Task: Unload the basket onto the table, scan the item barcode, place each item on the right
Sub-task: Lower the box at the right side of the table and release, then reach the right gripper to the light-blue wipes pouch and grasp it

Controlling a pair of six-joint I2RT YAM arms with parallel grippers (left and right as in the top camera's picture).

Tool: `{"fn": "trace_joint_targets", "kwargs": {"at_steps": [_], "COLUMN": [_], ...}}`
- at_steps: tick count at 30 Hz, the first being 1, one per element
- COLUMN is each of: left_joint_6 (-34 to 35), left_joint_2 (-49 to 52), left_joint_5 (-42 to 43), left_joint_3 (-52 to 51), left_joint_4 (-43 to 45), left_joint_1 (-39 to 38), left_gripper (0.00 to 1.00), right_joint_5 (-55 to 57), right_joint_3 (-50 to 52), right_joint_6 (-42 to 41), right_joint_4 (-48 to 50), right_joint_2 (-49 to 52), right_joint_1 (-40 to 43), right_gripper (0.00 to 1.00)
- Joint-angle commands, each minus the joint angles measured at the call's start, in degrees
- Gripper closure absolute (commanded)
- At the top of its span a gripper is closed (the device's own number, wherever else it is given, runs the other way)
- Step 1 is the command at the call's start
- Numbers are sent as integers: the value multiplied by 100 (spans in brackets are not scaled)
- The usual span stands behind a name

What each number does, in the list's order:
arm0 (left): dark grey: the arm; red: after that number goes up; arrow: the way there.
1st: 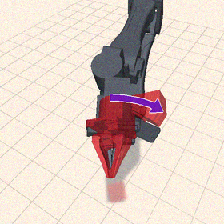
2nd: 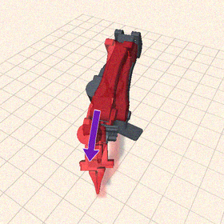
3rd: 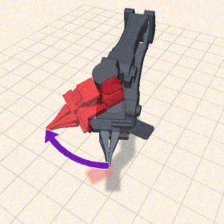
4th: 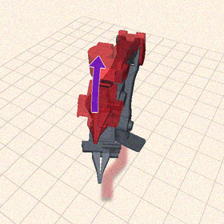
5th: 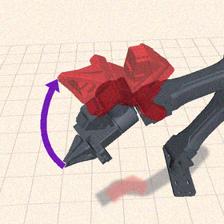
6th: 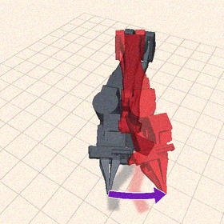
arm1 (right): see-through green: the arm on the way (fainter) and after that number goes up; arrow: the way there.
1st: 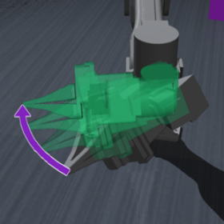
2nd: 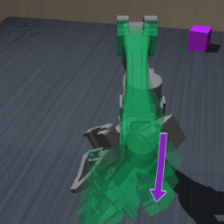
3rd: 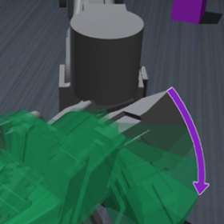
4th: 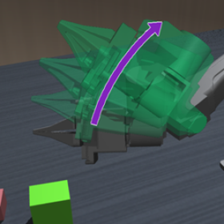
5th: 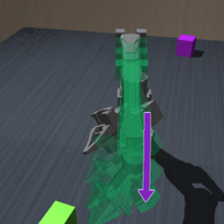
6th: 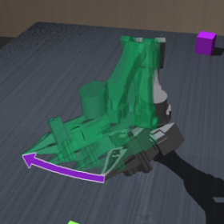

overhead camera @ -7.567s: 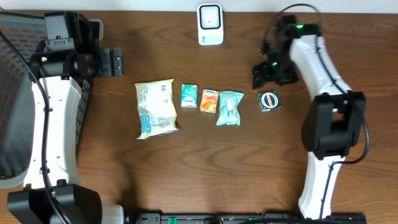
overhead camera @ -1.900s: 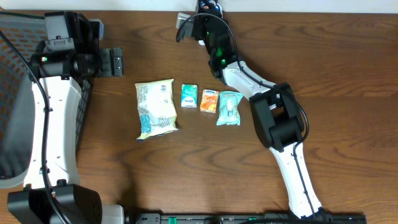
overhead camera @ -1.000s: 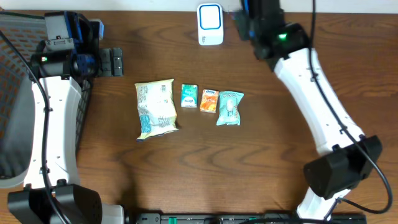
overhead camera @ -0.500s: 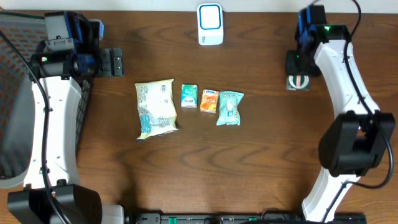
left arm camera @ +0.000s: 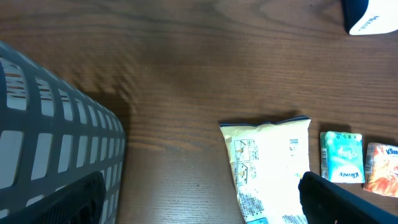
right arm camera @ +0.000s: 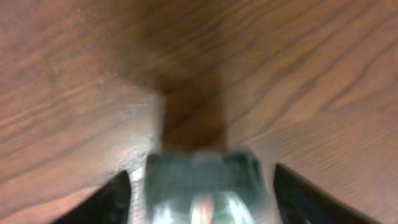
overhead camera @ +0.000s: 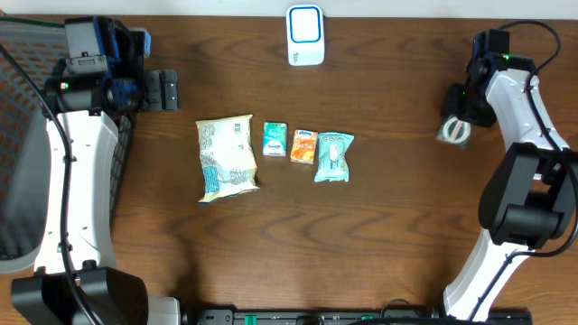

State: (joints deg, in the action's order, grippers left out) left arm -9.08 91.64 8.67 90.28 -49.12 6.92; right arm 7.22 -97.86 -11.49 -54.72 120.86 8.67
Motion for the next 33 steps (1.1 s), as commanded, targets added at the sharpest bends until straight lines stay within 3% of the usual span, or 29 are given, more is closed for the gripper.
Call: {"fn": "trace_joint_targets", "kwargs": {"at_steps": [1, 3, 14, 22, 24, 25, 27, 29, 33], "left_joint_6": [-76, -76, -76, -76, -76, -76, -76, -76, -76], "left_joint_2": [9, 9, 9, 9, 9, 9, 9, 9, 9], "left_joint_5": [-33, -31, -31, -31, -31, -31, -31, -31, -31], "left_joint_3": [70, 70, 70, 70, 70, 70, 70, 70, 70], "left_joint_4": [-13, -13, -13, -13, -13, -13, -13, -13, -13], "left_joint_1": [-9, -9, -9, -9, -9, -9, -9, -9, -9], "left_gripper": [2, 2, 2, 2, 3, 2, 2, 2, 2], "right_joint_5": [-33, -170, -2771, -3139, -3126, -3115, -3108, -2911, -2581], "right_joint_3": [48, 9, -837, -778, -741, -726, -673, -584, -291], "right_joint_6": [-70, -68, 42, -101, -94, -120, -214, -444, -785], "right_joint_4": [37, 33, -769, -557, -503, -494, -442, -345, -114], "right_joint_2": [96, 90, -229, -166, -160, -160, -155, -155, -155], "right_joint_1": [13, 13, -636, -1873, -2192, -2367, -2667, -2949, -3346], "right_gripper": [14, 1, 1, 1, 7, 16, 45, 62, 67]}}
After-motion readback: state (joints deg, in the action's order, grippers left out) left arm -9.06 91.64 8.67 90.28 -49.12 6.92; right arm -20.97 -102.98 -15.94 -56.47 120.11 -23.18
